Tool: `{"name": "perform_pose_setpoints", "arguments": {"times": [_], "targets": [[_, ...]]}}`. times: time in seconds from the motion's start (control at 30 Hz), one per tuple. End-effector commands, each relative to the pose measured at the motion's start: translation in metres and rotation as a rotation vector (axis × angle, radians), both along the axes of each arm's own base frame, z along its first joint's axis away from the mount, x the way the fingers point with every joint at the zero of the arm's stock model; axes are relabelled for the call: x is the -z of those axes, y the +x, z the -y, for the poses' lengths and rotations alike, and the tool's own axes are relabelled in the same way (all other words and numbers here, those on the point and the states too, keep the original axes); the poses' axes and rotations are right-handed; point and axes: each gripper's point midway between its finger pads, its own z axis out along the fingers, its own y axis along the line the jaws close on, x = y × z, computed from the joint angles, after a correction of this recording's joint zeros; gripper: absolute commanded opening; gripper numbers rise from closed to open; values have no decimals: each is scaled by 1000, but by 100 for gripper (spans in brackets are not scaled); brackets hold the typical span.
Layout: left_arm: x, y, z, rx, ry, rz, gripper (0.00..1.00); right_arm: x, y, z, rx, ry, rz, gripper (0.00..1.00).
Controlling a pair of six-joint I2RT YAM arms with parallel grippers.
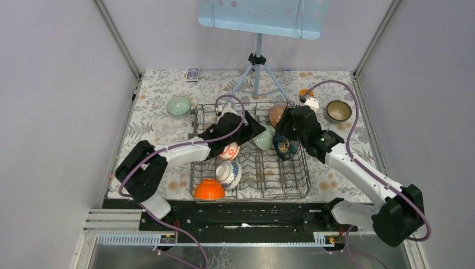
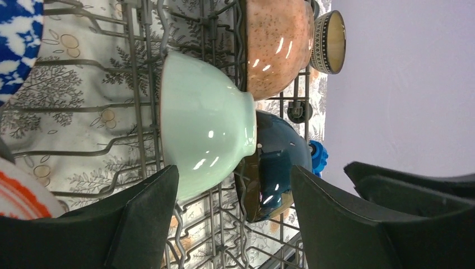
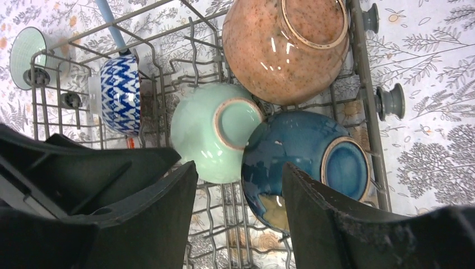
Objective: Unload the bowls from the dish rack
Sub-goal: Pick up the bowl from the dish rack.
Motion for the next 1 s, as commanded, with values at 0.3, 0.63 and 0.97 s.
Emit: {"name": "perform_pose_setpoints", "arguments": {"times": [0.3,0.63,0.97], "targets": [[-11,16,8,-1,-51,41,76,-1,44,-26,1,164,-35,58],[-3,7,-2,2,-3,15,83,2,54,-31,-5,162,-37,58],[8,4,-4,1,14,-13,82,13,56,-36,-18,155,-68,57]]}}
